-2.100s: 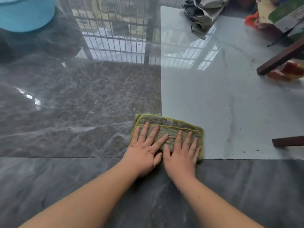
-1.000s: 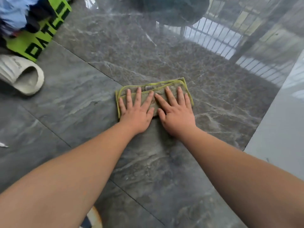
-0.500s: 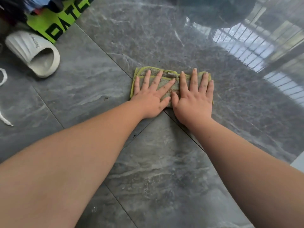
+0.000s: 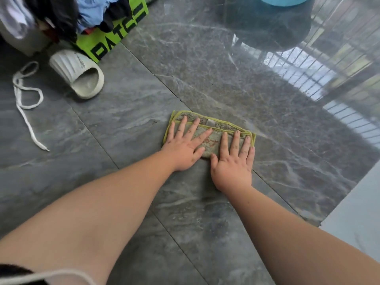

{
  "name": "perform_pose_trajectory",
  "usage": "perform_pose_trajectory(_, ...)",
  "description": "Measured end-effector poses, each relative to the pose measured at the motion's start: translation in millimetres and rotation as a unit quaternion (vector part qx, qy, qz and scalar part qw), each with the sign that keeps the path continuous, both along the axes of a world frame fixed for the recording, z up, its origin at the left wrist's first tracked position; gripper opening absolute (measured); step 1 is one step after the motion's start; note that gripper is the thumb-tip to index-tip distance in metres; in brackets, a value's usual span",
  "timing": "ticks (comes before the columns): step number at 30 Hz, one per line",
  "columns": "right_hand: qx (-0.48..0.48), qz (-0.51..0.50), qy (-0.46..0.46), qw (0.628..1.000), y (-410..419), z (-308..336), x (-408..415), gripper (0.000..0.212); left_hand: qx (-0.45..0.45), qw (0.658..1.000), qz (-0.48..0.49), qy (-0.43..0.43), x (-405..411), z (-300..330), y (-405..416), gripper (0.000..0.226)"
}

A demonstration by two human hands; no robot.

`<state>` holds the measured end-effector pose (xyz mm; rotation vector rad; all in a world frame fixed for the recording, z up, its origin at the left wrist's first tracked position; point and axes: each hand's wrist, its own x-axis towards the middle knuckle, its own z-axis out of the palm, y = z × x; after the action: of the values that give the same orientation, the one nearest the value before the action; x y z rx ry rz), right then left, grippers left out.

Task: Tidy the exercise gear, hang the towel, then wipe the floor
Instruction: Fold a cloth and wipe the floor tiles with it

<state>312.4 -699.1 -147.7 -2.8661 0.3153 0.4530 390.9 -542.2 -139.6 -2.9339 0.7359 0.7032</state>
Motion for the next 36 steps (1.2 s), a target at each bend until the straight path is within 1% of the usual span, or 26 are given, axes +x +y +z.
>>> perform_pose_trajectory(4,0.024,0.009,0.028,0.999,34.5,7.1,-29.7,0.071,0.008,1.0,-0.005,0.014,-32.6,1.8,37.2,0.06)
perform_pose_trajectory(7,0.039,0.01,0.038,0.998,69.6,13.9,-65.9,0.073,0.016,1.0,-0.017,0.021,-59.1,4.0,71.9,0.061)
perform_pose_trajectory(14,0.054,0.004,0.098,0.994,161.7,28.0,-154.6,0.082,0.027,0.997,-0.059,0.03,-132.4,11.7,159.1,0.062)
perform_pose_trajectory(17,0.068,0.013,0.092,0.993,192.4,30.3,-181.9,0.082,0.033,0.997,-0.053,0.042,-148.6,16.1,186.2,0.063)
perform_pose_trajectory(19,0.064,0.038,0.081,0.994,200.8,30.4,-188.1,0.079,0.034,0.998,-0.026,0.051,-159.7,20.2,199.2,0.062)
perform_pose_trajectory(22,0.054,0.092,0.058,0.993,204.2,23.9,-176.6,0.075,0.041,0.997,0.043,0.043,-180.2,18.5,214.1,0.062)
perform_pose_trajectory(26,0.03,0.161,0.033,0.986,202.1,12.6,-130.6,0.072,0.02,0.989,0.145,0.02,-180.1,11.2,218.0,0.064)
perform_pose_trajectory(30,0.032,0.254,0.044,0.966,198.3,15.5,-70.8,0.066,0.015,0.973,0.231,0.006,-151.9,8.3,225.8,0.062)
perform_pose_trajectory(34,0.012,0.307,0.044,0.951,214.3,17.7,-15.4,0.066,0.001,0.958,0.285,0.02,-114.6,9.7,239.9,0.061)
perform_pose_trajectory(36,0.01,0.311,0.045,0.949,226.4,17.1,7.5,0.065,-0.002,0.95,0.31,0.026,-98.2,7.8,246.6,0.061)
